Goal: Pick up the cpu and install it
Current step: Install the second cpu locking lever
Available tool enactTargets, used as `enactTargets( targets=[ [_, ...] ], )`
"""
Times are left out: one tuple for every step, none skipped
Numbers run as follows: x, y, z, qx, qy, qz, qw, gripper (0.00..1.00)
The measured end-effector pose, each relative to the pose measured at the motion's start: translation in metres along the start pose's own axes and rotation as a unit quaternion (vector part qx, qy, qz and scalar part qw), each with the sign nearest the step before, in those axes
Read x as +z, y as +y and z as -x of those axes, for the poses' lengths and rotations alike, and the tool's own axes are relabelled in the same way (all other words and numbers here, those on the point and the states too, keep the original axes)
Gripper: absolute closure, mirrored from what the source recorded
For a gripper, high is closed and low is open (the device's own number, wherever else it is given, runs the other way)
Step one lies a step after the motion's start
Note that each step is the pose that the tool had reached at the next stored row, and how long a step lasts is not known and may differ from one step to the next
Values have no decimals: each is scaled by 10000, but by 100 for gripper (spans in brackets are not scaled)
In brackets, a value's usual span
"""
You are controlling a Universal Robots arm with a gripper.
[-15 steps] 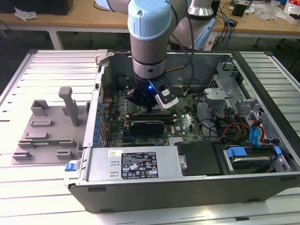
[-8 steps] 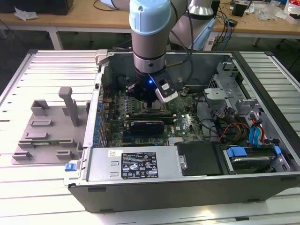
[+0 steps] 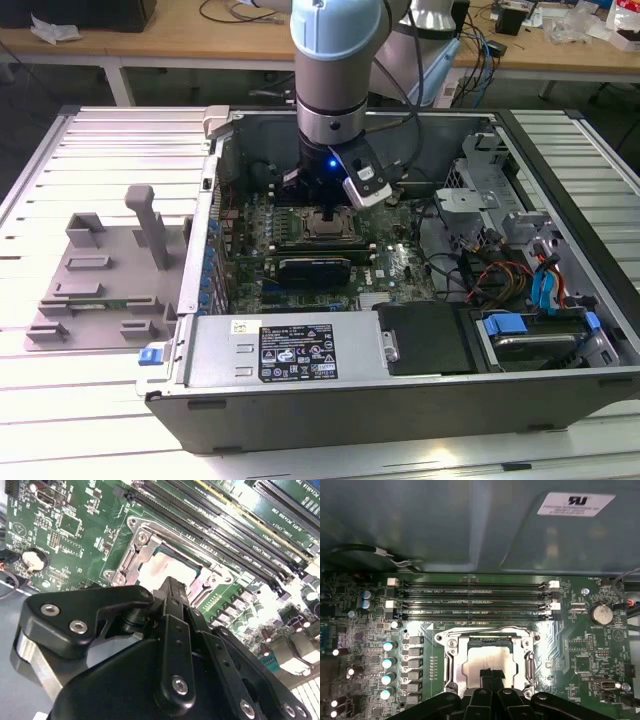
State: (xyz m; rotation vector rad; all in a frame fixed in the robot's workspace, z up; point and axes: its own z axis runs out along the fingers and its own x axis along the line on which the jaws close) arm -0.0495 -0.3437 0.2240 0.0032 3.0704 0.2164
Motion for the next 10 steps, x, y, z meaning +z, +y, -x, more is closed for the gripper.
enactTargets(
  targets=[
    [0,0,0,0,0,0,10000,89],
    [0,0,0,0,-1,0,10000,89],
    [0,0,0,0,0,0,10000,89],
    [0,0,0,0,0,-1,10000,89],
    [0,0,0,0,0,-1,10000,89],
    [0,0,0,0,0,-1,10000,89],
    [0,0,0,0,0,-1,10000,89],
    [0,0,0,0,0,-1,10000,89],
    [-1,0,0,0,0,-1,10000,89],
    [0,0,0,0,0,-1,10000,89]
  ],
)
